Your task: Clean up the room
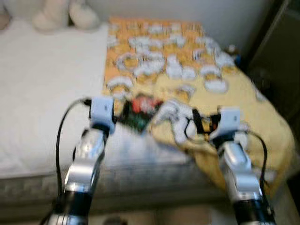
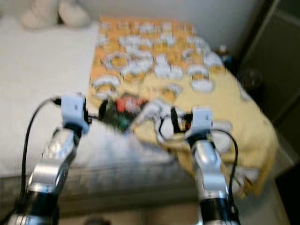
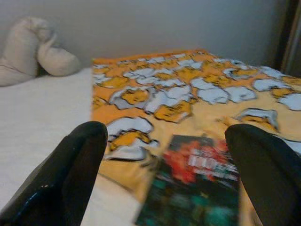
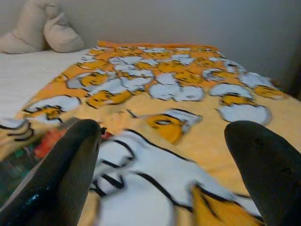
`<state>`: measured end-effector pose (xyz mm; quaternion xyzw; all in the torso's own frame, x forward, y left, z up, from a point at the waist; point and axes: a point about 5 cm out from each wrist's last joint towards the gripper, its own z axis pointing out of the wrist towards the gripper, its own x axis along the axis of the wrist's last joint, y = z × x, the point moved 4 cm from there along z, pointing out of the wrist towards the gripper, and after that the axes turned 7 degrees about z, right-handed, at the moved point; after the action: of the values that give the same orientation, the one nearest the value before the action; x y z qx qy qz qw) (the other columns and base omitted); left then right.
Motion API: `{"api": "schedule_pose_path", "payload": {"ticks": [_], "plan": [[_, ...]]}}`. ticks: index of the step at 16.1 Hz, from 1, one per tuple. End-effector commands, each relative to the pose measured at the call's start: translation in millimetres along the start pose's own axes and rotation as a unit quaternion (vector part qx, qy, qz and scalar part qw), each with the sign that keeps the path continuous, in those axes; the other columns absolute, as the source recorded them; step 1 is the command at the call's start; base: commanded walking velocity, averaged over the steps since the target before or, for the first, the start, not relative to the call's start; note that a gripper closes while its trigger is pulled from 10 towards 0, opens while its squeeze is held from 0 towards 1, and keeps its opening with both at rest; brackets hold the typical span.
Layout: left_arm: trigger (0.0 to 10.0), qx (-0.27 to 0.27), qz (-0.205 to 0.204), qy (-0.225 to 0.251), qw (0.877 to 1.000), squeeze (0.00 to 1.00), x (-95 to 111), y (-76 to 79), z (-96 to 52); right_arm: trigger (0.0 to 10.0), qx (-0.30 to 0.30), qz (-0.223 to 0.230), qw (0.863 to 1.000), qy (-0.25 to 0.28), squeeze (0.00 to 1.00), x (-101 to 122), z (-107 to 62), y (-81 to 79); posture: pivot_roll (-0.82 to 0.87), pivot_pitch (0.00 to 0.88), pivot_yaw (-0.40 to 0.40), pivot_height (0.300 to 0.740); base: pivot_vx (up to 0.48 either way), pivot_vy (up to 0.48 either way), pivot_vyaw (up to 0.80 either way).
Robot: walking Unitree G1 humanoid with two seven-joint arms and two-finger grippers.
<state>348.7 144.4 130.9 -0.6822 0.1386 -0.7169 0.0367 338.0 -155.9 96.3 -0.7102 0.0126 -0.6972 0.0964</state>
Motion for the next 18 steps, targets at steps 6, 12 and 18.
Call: {"api": "schedule_pose_path", "payload": {"ticks": [6, 12, 18], "plan": [[10.0, 0.032, -0.019, -0.064, 0.997, 0.00, -20, -23.1, 5.2, 10.0, -0.002, 0.015, 1.000, 0.000, 0.00, -1, -2.1, -5.4, 0.02, 0.000, -0.019, 0.710, 0.234, 0.000, 0.00], [10.0, -0.022, -0.168, -0.128, 0.977, 0.00, -44, -8.5, 19.3, 10.0, 0.008, -0.010, 1.000, 0.009, 0.00, 6, -1.7, -10.2, 0.00, 0.000, -0.024, 0.710, 0.000, 0.000, 0.00], [10.0, -0.044, -0.124, -0.097, 0.987, 0.00, -36, -4.5, 21.0, 10.0, -0.002, -0.009, 1.000, -0.010, 0.00, -1, -3.9, -5.1, 0.00, 0.000, -0.024, 0.710, 0.000, 0.000, -0.38]]}}
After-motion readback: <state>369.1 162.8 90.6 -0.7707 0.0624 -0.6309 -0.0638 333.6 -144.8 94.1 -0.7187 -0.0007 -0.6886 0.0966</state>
